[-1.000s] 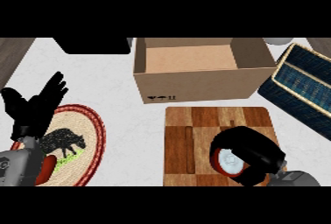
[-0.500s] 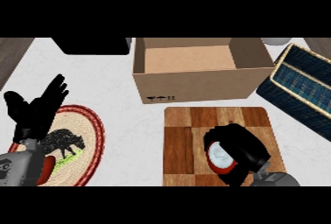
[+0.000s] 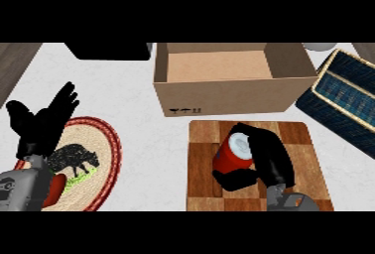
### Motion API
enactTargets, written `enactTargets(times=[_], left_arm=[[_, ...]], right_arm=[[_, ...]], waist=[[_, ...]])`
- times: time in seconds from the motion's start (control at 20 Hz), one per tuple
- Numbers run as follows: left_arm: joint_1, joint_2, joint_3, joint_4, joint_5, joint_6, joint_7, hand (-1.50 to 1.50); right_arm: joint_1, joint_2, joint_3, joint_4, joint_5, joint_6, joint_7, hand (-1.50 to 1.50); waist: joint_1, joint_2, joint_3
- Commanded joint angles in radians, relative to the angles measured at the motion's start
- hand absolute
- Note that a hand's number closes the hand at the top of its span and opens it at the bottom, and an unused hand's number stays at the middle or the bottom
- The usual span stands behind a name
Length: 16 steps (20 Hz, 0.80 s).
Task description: Pick the can from the cutting board and place it in the basket
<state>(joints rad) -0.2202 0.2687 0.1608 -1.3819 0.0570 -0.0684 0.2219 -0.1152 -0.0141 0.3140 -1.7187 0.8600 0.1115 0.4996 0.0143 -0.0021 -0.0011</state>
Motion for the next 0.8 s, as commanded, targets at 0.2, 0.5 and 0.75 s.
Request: enactTargets(times=[0.2,0.5,0.75], left_arm=[[0.008,-0.002,0.000,0.028,-0.004,-0.009,-0.028,0.00],[0.039,-0.023,-0.016,-0.021,-0.011,0.001,-0.025,0.00],[0.005,0.003,0.024,0.037,0.019,-0.018,-0.009,0.00]], right_arm=[[-0.243,0.014,0.242,-0.126,0.061,-0.437,0.364,1.50],[-0.557,0.014,0.251,-0.109,0.248,-0.367,0.785,1.50],[-0.733,0.014,0.105,-0.121,0.251,-0.160,0.868,1.50]], waist=[[0.009,-0.002,-0.001],[0.006,-0.005,-0.001],[-0.013,-0.004,-0.001]])
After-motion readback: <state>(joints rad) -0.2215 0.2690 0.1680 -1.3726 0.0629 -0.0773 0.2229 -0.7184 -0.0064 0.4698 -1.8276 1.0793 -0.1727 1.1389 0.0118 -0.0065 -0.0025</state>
